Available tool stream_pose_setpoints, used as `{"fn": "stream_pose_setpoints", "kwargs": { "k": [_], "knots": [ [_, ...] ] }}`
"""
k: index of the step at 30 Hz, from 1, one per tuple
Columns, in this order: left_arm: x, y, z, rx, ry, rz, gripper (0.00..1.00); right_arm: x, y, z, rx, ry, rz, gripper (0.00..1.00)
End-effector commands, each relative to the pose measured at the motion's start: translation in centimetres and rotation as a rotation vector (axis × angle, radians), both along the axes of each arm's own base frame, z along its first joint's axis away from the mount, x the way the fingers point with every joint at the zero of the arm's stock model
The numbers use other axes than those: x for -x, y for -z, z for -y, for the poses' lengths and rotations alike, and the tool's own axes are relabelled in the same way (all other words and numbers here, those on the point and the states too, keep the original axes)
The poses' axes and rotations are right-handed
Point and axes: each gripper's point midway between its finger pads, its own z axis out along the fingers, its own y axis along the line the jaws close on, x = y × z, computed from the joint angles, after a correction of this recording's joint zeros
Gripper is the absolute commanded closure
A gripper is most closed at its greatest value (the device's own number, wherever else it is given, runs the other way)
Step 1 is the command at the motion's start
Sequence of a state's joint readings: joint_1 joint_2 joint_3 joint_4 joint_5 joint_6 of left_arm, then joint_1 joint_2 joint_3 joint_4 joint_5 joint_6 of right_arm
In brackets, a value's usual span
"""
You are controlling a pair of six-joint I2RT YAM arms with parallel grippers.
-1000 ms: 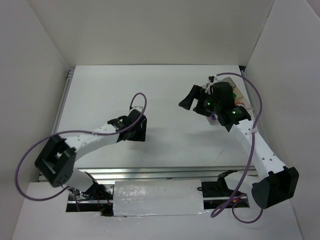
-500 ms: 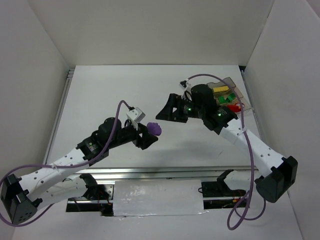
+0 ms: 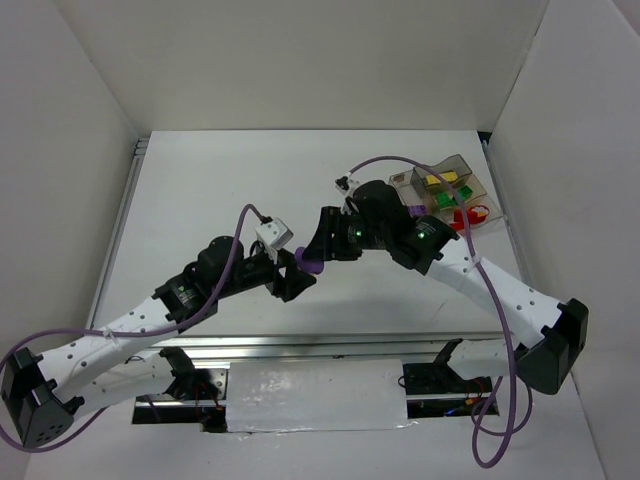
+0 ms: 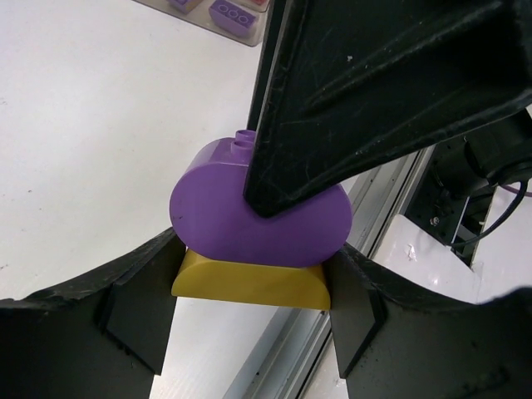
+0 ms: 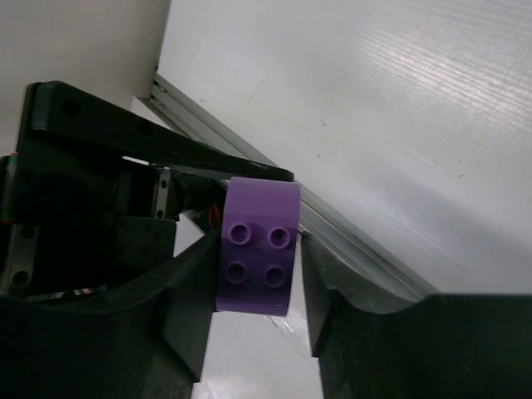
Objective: Sort the legos into containers by color
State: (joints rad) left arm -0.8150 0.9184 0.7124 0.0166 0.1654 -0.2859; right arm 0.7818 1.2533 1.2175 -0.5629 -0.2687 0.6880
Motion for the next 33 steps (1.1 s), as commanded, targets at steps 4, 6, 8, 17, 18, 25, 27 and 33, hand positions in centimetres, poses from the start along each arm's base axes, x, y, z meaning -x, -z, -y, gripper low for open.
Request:
{"fn": "stream_pose_setpoints", "kwargs": {
  "k": [4, 6, 8, 17, 18, 25, 27, 33],
  "knots": [
    [-1.0, -2.5, -0.1, 0.055, -0.041, 0.093, 1.0, 1.1, -1.0, -0.7, -0.014, -0.071, 0.006, 0.79],
    [-1.0, -2.1, -0.2, 0.048, -0.046, 0.086, 1.0, 1.2, -2.3, -1.1, -0.076, -0.094, 0.018, 1.0],
    [-1.0, -1.8, -0.2, 0.041, -0.049, 0.077, 1.0, 0.5, -4.3, -0.6, -0.131, -0.071, 0.06, 1.0],
    [-1.2, -1.0, -0.3, 0.024, -0.067, 0.066, 1.0, -2.8, -10.7, 4.9, -0.268, 0.067, 0.176, 1.0],
    [-1.3, -1.2, -0.3, 0.025, -0.072, 0.069, 1.0, -3.2, -10.7, 5.4, -0.263, 0.078, 0.186, 1.0],
    [-1.4, -2.2, -0.4, 0.063, -0.115, 0.016, 1.0, -14.9, -3.2, 20.4, 0.187, 0.719, 0.223, 1.0],
    [-1.7, -2.8, -0.5, 0.085, -0.162, -0.035, 1.0, -17.9, -1.9, 24.7, 0.305, 0.874, 0.215, 1.0],
    [-1.8, -3.2, -1.0, 0.077, -0.251, -0.173, 1.0, -25.8, 5.9, 29.4, 0.438, 0.983, 0.021, 1.0]
  ]
}}
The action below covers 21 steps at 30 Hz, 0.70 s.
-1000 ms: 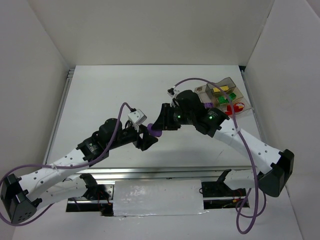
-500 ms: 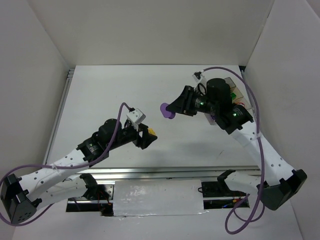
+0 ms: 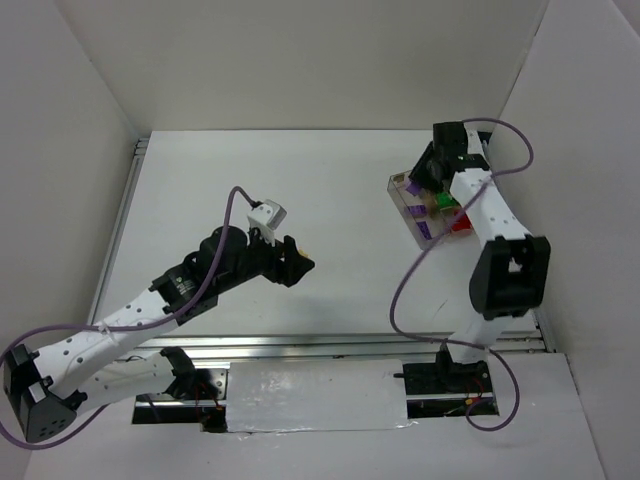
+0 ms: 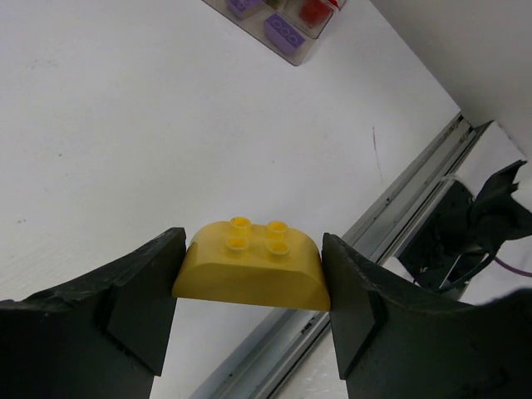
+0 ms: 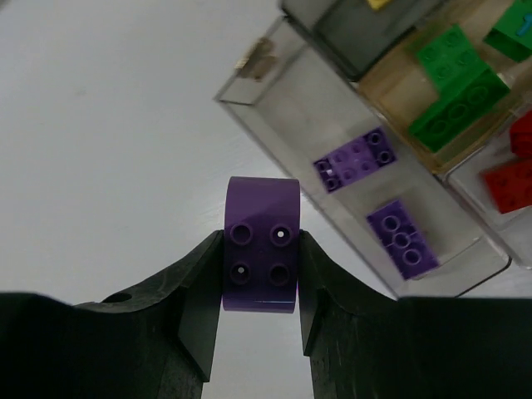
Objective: Sort the legos into containers by color
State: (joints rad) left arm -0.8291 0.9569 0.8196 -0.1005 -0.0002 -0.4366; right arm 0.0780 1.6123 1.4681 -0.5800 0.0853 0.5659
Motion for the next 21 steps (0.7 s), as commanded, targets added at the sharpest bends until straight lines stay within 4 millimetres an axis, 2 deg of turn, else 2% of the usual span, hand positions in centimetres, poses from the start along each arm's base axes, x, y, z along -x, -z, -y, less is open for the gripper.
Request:
{"fn": "stream_pose_setpoints", "kwargs": {
  "k": [1, 4, 7, 8, 10, 11, 13, 14, 16, 19, 20, 21],
  "knots": [
    [0.0, -2.1, -0.7, 0.058, -0.083, -0.059, 1.0, -2.7, 3.4, 3.2, 0.079, 0.094, -0.084, 1.0],
    [0.0, -2.0, -1.3, 0.05, -0.125, -0.092, 1.0, -4.6, 5.2, 3.6, 0.071, 0.095, -0.119, 0.95],
    [-0.4, -3.2, -1.5, 0.045, -0.151, -0.097, 1.0, -5.9, 6.6, 3.4, 0.064, 0.085, -0.147, 0.89],
    [-0.5, -3.4, -1.6, 0.044, -0.16, -0.101, 1.0, -6.5, 7.3, 3.4, 0.066, 0.083, -0.158, 0.8],
    [-0.7, -4.0, -1.5, 0.047, -0.164, -0.101, 1.0, -6.7, 8.0, 3.4, 0.067, 0.078, -0.182, 0.71],
    [-0.8, -4.2, -1.5, 0.052, -0.169, -0.104, 1.0, -6.9, 8.1, 3.3, 0.065, 0.071, -0.185, 0.52],
    [-1.0, -4.9, -1.3, 0.065, -0.171, -0.104, 1.0, -7.1, 8.1, 3.4, 0.07, 0.074, -0.188, 0.32],
    [-0.9, -5.1, -1.1, 0.071, -0.165, -0.106, 1.0, -7.1, 7.6, 3.7, 0.08, 0.086, -0.176, 0.01],
    [-1.1, -5.6, -0.8, 0.084, -0.162, -0.105, 1.0, -7.0, 7.1, 3.7, 0.083, 0.087, -0.165, 0.0],
    [-1.6, -5.9, -0.4, 0.095, -0.164, -0.097, 1.0, -6.4, 5.2, 3.0, 0.054, 0.057, -0.142, 0.0],
    [-2.0, -6.1, -0.4, 0.098, -0.165, -0.091, 1.0, -5.4, 3.5, 2.2, 0.026, 0.03, -0.116, 0.0],
    [-2.3, -5.9, -0.1, 0.094, -0.163, -0.093, 1.0, -4.7, 2.3, -0.2, -0.066, -0.068, -0.084, 0.0]
  ]
}}
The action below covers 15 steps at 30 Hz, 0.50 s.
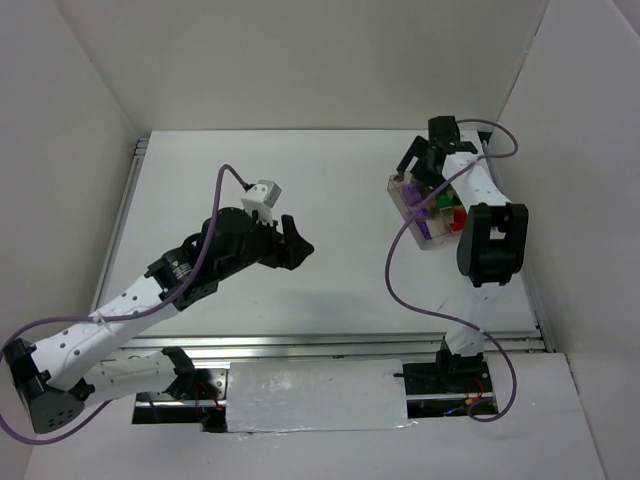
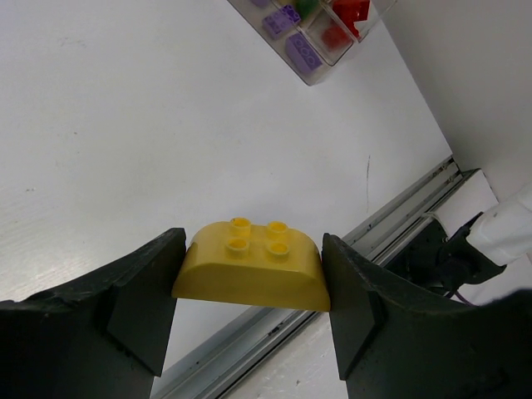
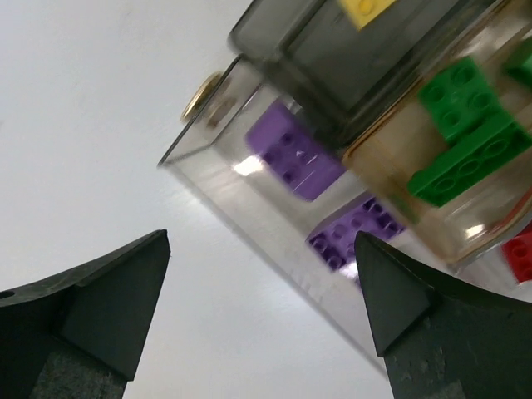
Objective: Sort the legos into containers by color
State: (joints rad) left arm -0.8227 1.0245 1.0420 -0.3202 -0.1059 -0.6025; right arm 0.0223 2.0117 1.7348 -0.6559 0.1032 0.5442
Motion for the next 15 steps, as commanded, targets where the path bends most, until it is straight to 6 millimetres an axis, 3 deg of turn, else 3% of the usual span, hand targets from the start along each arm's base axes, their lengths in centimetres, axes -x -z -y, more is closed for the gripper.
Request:
{"fn": "stream_pose_setpoints", "kwargs": {
  "k": [1, 4, 5, 6, 7, 8, 9, 15],
  "knots": [
    [-1.4, -2.8, 0.8, 0.058, -0.002, 0.057, 1.0, 2.3, -7.9, -5.1, -0.182, -0.185, 0.165, 0.0],
    [-2.5, -3.5, 1.2, 0.023, 0.022, 0.164, 1.0, 8.0, -12.7, -11.3, -0.41, -0.414, 0.277, 0.0],
    [-2.8, -3.5, 1.1, -0.019, 0.038, 0.224, 1.0, 11.1, -14.7, -14.0, -0.436, -0.504, 0.312, 0.01],
    [-3.0, -4.8, 1.5, 0.002, 0.06, 0.305, 1.0, 12.8, -15.5, -15.8, -0.453, -0.561, 0.322, 0.0],
    [-2.8, -3.8, 1.7, -0.02, 0.091, 0.337, 1.0, 14.2, -16.2, -17.2, -0.447, -0.601, 0.341, 0.0],
    [-2.5, -4.0, 2.1, -0.056, 0.147, 0.428, 1.0, 16.1, -17.6, -18.3, -0.435, -0.649, 0.372, 0.01],
    [-2.1, -4.1, 2.2, -0.061, 0.176, 0.483, 1.0, 18.4, -17.5, -20.7, -0.437, -0.721, 0.34, 0.0],
    [-1.2, -2.7, 4.1, -0.124, 0.349, 0.574, 1.0, 24.9, -18.7, -24.9, -0.549, -0.925, 0.299, 0.04]
  ]
}}
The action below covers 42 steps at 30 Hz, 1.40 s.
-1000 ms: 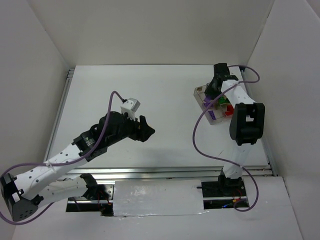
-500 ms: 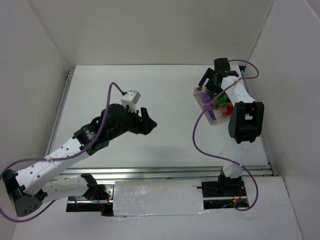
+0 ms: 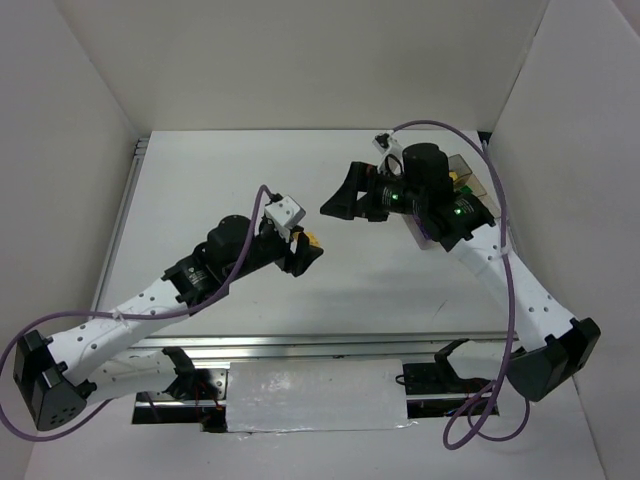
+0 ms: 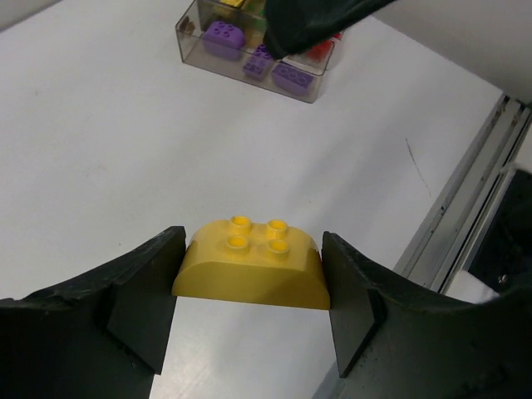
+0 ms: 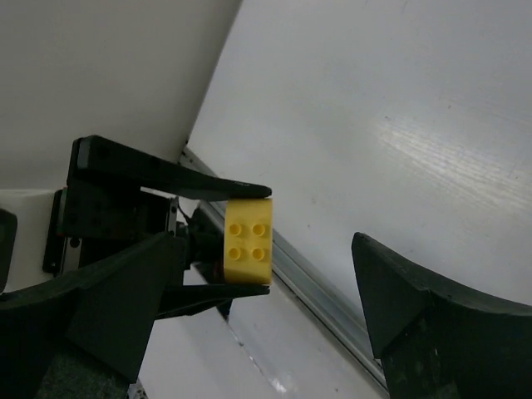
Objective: Sort the legos into containers by color
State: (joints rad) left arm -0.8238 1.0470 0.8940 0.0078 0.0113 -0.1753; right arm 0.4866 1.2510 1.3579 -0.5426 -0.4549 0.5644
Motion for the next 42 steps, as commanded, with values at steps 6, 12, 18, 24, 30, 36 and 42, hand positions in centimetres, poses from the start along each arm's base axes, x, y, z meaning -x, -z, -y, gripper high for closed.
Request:
{"fn": "stream_pose_setpoints", "kwargs": {
  "k": [6, 12, 18, 24, 30, 36, 42],
  "knots": [
    [1.5, -4.5, 2.4, 0.051, 0.185, 0.236, 1.0, 3.4, 2.5, -2.2, 0.075, -0.108, -0.072, 0.08],
    [1.3, -4.9, 2.3, 0.053, 0.174, 0.24, 1.0, 5.7, 4.5, -4.3, 0.075, -0.226, -0.123, 0.19],
    [1.4, -5.0, 2.0, 0.057, 0.163, 0.241, 1.0, 8.0, 4.4, -6.3, 0.056, -0.369, -0.128, 0.95],
    [-2.3, -4.8, -0.5, 0.08, -0.135, 0.144, 0.01, 4.5, 4.7, -4.9, 0.073, -0.211, -0.069, 1.0],
    [-5.0, -3.3, -7.7, 0.084, -0.694, -0.154, 0.0, -11.6, 10.5, 10.5, 0.188, 0.465, -0.19, 1.0],
    [-2.1, -1.5, -12.4, -0.11, -0.804, -0.289, 0.0, -21.6, 12.7, 27.9, 0.246, 1.165, -0.254, 1.0],
    [0.9, 0.4, -13.8, -0.25, -0.661, -0.304, 0.0, -27.5, 14.9, 33.0, 0.266, 1.366, -0.294, 1.0]
  ]
}}
